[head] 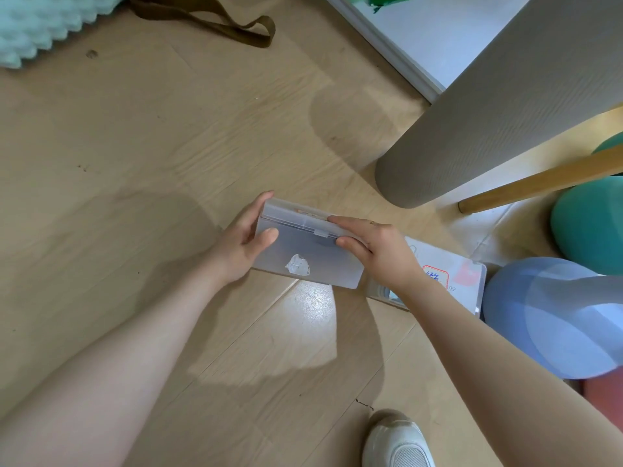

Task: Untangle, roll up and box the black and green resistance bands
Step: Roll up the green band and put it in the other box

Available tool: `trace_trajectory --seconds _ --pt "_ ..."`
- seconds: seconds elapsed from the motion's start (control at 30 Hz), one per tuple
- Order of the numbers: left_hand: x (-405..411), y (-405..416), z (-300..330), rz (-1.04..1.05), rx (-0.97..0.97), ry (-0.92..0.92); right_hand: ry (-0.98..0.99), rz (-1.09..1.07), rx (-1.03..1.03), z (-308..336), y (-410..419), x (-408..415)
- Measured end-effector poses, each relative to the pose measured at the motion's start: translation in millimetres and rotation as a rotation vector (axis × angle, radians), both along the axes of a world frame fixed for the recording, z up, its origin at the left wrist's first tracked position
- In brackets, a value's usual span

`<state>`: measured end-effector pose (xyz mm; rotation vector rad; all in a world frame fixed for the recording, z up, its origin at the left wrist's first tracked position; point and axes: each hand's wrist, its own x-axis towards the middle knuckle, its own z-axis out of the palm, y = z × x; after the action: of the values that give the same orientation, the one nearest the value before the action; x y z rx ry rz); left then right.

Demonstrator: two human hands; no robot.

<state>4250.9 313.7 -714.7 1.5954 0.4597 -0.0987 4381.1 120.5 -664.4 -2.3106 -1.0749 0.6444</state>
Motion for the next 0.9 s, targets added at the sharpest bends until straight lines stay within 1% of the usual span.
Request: trace_trajectory --seconds 0.1,0.17,0.23,0.43,0.57,0.6,0.63,0.73,0.77,0.8,0.83,0.9 --pt "-4.9 -2.6 -4.0 0.02 -0.011 0.009 -0.005 -0.05 -0.03 -0.5 5.3 -10.9" --pt "-5.8 -3.6 -5.6 0.024 -0.029 0.017 -0.048 -0.071 -0.05 -2.3 9.2 -20.7" --pt "-4.4 -3.7 -5.6 0.031 -0.036 0.026 -0.09 -0.121 -0.039 -5.3 12.7 -26.2" --pt "-5.5 -5.3 -6.6 0.073 -0.007 0.039 -0.05 -0.186 0.042 -11.7 14.7 -30.6" --pt "-3.1 -4.9 -4.5 0.063 -0.016 0.062 -0.171 -0.189 0.078 -22.1 8.9 -36.2" --pt "-3.1 -3.6 -4.3 0.047 -0.012 0.076 -0.128 -0.253 0.097 -21.7 6.7 -40.1" --pt "-3.1 -1.8 -3.9 0.038 -0.007 0.089 -0.019 -0.358 0.122 -18.3 4.8 -45.0" --pt "-5.2 8.2 2.7 0.046 0.022 0.165 0.471 -0.801 0.176 -7.4 0.2 -53.5" --pt "-5.1 10.6 7.1 0.051 0.037 0.208 0.631 -0.923 0.153 -6.9 -1.0 -51.8" --pt "-4.1 11.7 10.6 0.066 0.037 0.244 0.742 -0.999 0.129 -8.2 -1.8 -48.8" --pt "-3.1 10.7 13.7 0.096 0.026 0.269 0.806 -1.045 0.127 -8.8 -1.6 -45.6" --pt "-1.8 3.3 19.9 0.168 0.014 0.31 0.855 -1.107 0.138 -9.7 -0.6 -41.1"
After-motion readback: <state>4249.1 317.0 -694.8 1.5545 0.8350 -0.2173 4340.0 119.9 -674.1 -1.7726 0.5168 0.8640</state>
